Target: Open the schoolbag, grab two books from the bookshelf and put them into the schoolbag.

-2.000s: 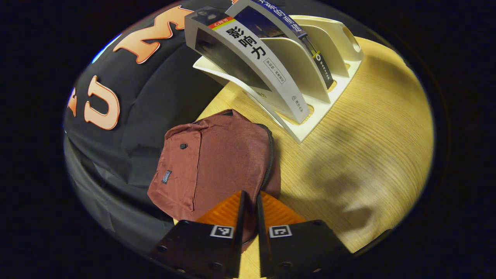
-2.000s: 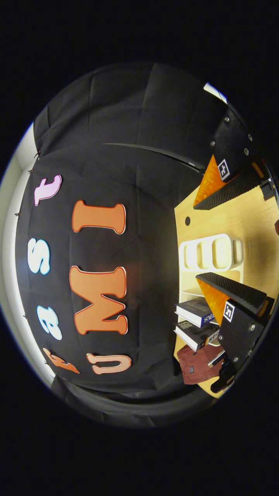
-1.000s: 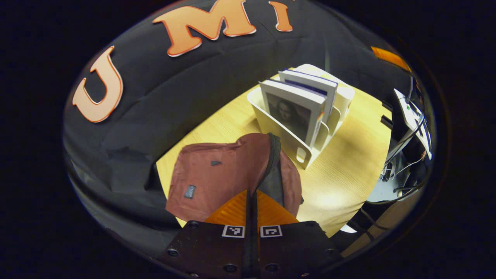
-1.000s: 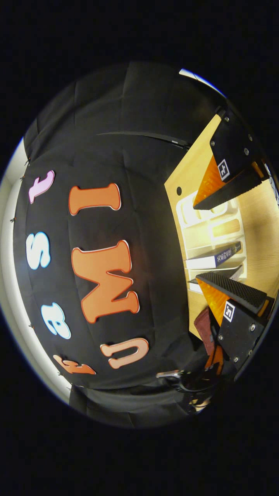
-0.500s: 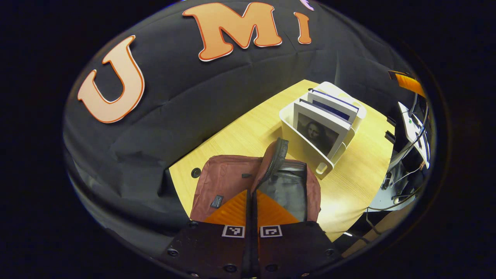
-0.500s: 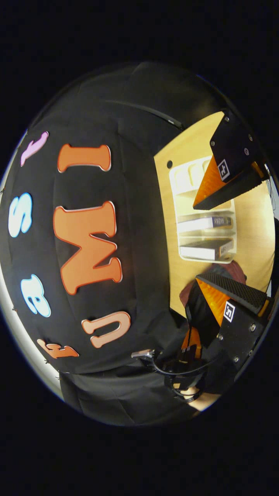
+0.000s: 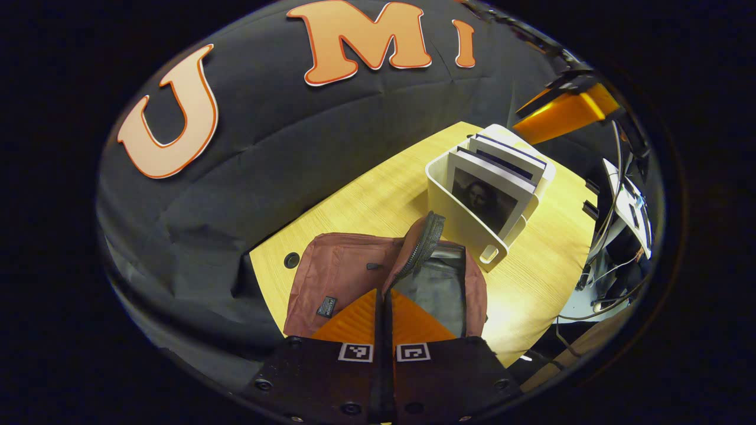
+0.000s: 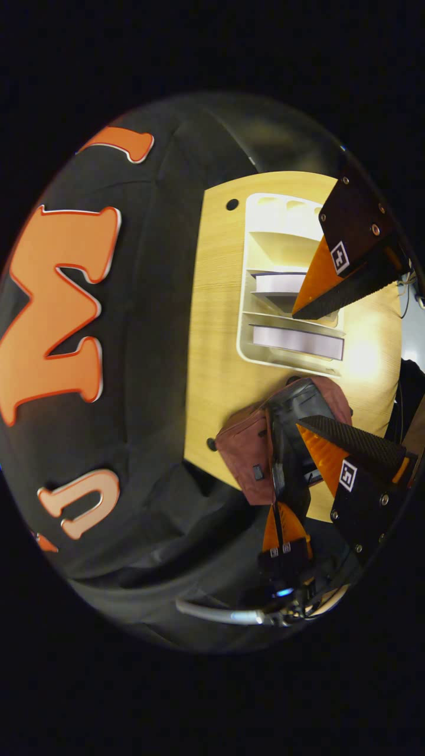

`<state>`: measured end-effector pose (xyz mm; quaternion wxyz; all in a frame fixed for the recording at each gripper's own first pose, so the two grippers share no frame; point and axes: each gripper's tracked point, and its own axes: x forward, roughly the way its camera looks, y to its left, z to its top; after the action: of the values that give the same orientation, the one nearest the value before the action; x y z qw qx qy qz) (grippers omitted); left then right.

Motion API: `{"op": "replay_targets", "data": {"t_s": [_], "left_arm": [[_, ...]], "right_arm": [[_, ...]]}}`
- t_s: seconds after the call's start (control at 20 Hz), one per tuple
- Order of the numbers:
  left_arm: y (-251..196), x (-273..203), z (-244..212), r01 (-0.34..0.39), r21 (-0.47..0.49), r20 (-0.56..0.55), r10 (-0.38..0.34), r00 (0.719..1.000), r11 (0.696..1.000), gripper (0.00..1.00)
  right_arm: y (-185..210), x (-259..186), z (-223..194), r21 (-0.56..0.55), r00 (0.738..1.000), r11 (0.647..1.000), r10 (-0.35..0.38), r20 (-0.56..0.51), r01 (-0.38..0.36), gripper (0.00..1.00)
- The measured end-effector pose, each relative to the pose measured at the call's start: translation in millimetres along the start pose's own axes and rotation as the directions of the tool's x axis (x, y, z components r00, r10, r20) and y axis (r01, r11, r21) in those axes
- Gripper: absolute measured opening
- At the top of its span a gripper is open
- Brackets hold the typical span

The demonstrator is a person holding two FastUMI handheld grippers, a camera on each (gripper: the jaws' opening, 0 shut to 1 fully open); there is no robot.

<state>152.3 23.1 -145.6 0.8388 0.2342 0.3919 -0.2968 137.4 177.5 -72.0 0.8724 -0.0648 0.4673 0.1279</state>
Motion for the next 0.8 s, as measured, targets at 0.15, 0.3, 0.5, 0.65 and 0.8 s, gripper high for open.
{"op": "replay_targets", "data": {"t_s": [0.15, 0.3, 0.5, 0.65, 0.8], "left_arm": [[7.5, 3.3, -0.9, -0.002, -0.004, -0.003, 0.002, 1.000, 1.000, 0.01], [10.4, 9.2, -4.5, -0.001, -0.015, -0.012, 0.001, 1.000, 1.000, 0.01], [15.2, 9.7, -4.8, 0.010, -0.018, -0.016, -0.010, 1.000, 1.000, 0.01], [15.4, 12.1, -3.7, 0.016, -0.021, -0.019, -0.017, 1.000, 1.000, 0.00], [17.5, 12.0, -3.1, 0.011, -0.026, -0.021, -0.012, 1.000, 1.000, 0.01]], "right_arm": [[-9.9, 44.3, -10.8, 0.027, 0.991, 0.999, -0.035, -0.126, 0.038, 0.97], [-15.4, 77.0, -23.0, 0.087, 0.976, 0.995, -0.036, -0.215, 0.056, 0.97], [-27.2, 101.7, -30.7, 0.092, 0.962, 0.991, -0.069, -0.266, 0.097, 0.93], [-24.3, 109.8, -40.3, 0.088, 0.953, 0.991, -0.066, -0.294, 0.096, 0.74], [-25.7, 113.0, -49.9, 0.113, 0.946, 0.987, -0.075, -0.314, 0.116, 0.39]]}}
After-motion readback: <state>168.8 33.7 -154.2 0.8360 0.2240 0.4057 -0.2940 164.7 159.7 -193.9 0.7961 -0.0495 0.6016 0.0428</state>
